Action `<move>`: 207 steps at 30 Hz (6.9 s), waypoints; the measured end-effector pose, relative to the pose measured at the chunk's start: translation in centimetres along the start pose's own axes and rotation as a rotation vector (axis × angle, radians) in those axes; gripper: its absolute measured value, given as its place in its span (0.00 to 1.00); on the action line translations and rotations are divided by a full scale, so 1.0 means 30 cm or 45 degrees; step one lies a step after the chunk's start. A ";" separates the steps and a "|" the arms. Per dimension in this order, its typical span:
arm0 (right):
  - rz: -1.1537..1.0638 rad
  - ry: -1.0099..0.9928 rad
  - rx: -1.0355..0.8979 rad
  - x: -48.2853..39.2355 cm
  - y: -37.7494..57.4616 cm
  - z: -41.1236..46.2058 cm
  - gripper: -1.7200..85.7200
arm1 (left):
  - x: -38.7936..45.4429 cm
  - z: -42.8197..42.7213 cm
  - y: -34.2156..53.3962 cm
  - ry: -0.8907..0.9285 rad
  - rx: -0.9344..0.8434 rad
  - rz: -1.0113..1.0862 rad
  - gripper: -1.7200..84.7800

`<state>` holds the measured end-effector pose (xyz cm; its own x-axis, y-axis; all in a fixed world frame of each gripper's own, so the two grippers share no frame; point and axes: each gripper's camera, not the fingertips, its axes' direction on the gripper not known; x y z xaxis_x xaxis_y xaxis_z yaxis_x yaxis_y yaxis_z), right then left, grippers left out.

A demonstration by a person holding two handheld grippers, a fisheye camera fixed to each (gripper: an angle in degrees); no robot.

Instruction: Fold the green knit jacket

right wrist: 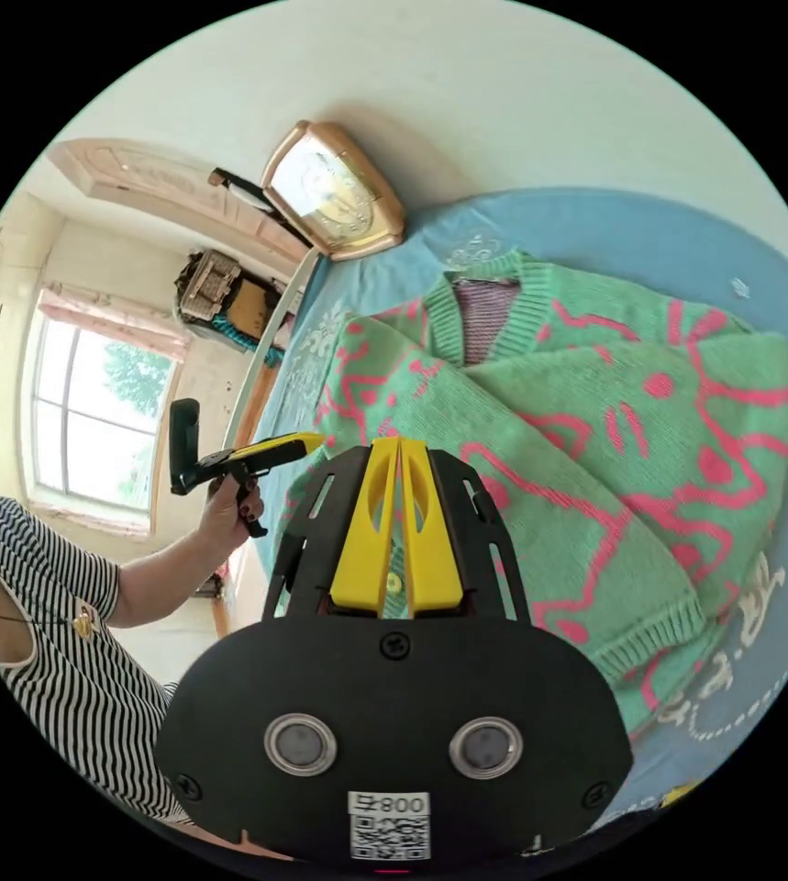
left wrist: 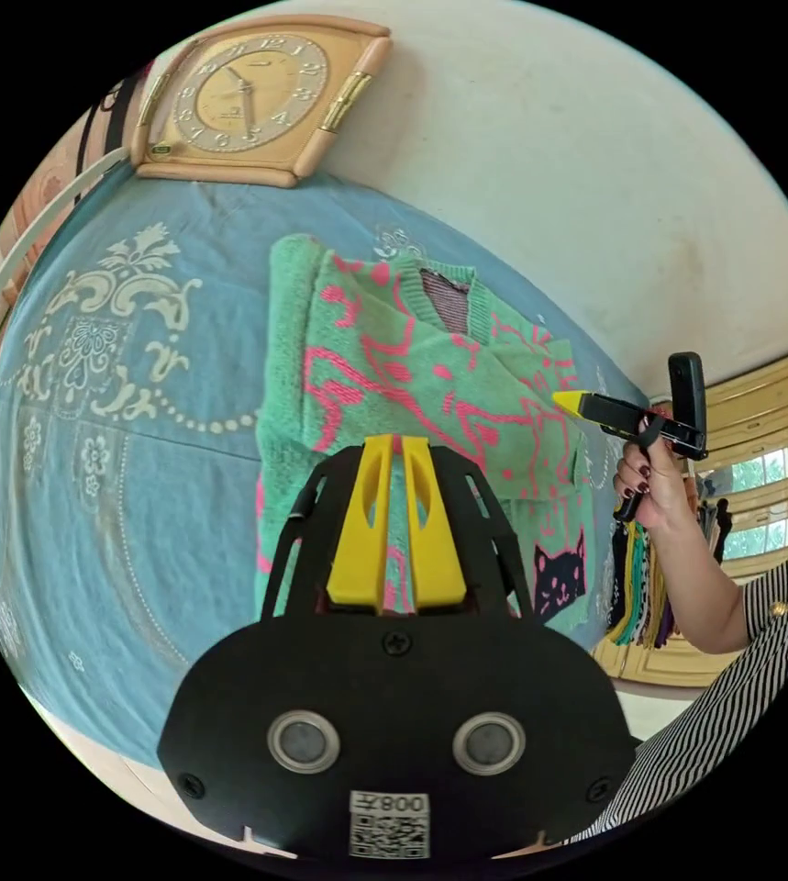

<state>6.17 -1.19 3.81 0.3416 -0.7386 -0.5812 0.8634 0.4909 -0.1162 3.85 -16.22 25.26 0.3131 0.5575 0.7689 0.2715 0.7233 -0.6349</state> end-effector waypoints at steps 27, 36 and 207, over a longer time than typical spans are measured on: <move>-0.391 0.280 -0.387 -0.908 -0.974 0.966 0.02 | -0.293 -0.119 0.239 -0.062 -0.009 0.110 0.02; -0.367 0.147 -0.197 -0.994 -0.686 0.570 0.02 | -0.316 -0.205 0.307 -0.099 0.004 0.107 0.02; 0.627 0.138 -0.029 0.919 0.066 0.022 0.14 | -0.007 0.041 -0.543 0.209 -0.389 0.282 0.16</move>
<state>17.55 -20.87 -11.90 0.6649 -0.3649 -0.6517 0.6007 0.7798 0.1763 -1.75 -27.62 35.53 0.5285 0.5961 0.6045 0.4313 0.4248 -0.7959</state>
